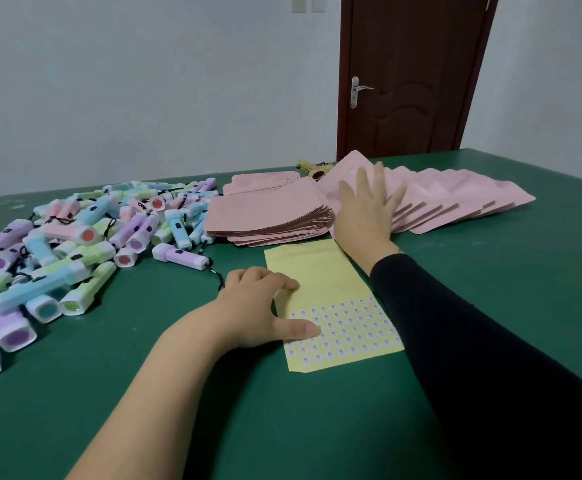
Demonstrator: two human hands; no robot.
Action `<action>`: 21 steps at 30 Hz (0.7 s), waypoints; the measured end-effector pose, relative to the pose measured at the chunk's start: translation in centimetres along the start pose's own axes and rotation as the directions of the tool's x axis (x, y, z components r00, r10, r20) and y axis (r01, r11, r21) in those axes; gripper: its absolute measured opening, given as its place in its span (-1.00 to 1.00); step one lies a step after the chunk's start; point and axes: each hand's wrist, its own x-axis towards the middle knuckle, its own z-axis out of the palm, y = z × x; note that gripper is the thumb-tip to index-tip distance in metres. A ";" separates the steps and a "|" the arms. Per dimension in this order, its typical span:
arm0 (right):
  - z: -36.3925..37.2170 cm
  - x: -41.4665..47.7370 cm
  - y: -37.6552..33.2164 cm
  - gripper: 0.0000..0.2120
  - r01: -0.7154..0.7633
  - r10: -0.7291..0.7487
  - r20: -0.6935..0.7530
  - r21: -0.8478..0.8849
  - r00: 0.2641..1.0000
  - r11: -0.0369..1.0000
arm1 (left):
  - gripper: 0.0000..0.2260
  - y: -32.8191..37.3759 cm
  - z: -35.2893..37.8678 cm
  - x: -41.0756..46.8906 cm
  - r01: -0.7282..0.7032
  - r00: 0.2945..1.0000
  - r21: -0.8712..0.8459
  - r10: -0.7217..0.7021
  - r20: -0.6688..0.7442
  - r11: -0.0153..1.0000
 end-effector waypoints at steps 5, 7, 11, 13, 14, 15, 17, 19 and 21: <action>0.7 0.9 -0.3 -0.40 0.042 -0.017 0.122 -0.211 0.992 0.977 | -0.27 0.3 0.1 -0.1 -0.013 1.000 -0.007 0.012 -0.004 1.000; 0.8 1.4 -0.3 -0.45 0.076 -0.037 0.171 -0.226 0.985 0.971 | -0.27 0.3 0.2 0.0 -0.019 1.000 -0.014 0.019 -0.005 1.000; 0.9 2.1 0.0 -0.55 0.129 -0.068 0.288 -0.197 0.955 0.972 | -0.27 0.2 0.2 0.0 -0.026 1.000 -0.026 0.025 -0.004 0.999; 0.7 2.5 0.3 -0.57 0.135 -0.071 0.327 -0.178 0.942 0.975 | -0.27 0.1 0.2 0.0 -0.026 1.000 -0.029 0.026 -0.006 0.999; 0.6 2.7 0.4 -0.55 0.132 -0.068 0.341 -0.168 0.938 0.977 | -0.27 0.1 0.3 0.0 -0.027 1.000 -0.029 0.027 -0.007 0.999; 0.6 2.9 0.4 -0.52 0.126 -0.064 0.352 -0.157 0.934 0.980 | -0.27 0.1 0.3 0.0 -0.029 1.000 -0.030 0.029 -0.008 0.999; 0.4 3.2 0.3 -0.45 0.118 -0.057 0.374 -0.140 0.926 0.983 | -0.26 0.2 0.3 0.0 -0.033 0.999 -0.031 0.033 -0.007 0.999; 0.4 3.6 0.2 -0.42 0.115 -0.050 0.390 -0.144 0.920 0.983 | -0.25 0.2 0.3 0.0 -0.038 0.999 -0.033 0.038 -0.001 0.999; 0.4 3.8 0.3 -0.43 0.105 -0.032 0.402 -0.160 0.915 0.981 | -0.24 0.2 0.4 0.0 -0.040 0.999 -0.033 0.040 0.003 0.999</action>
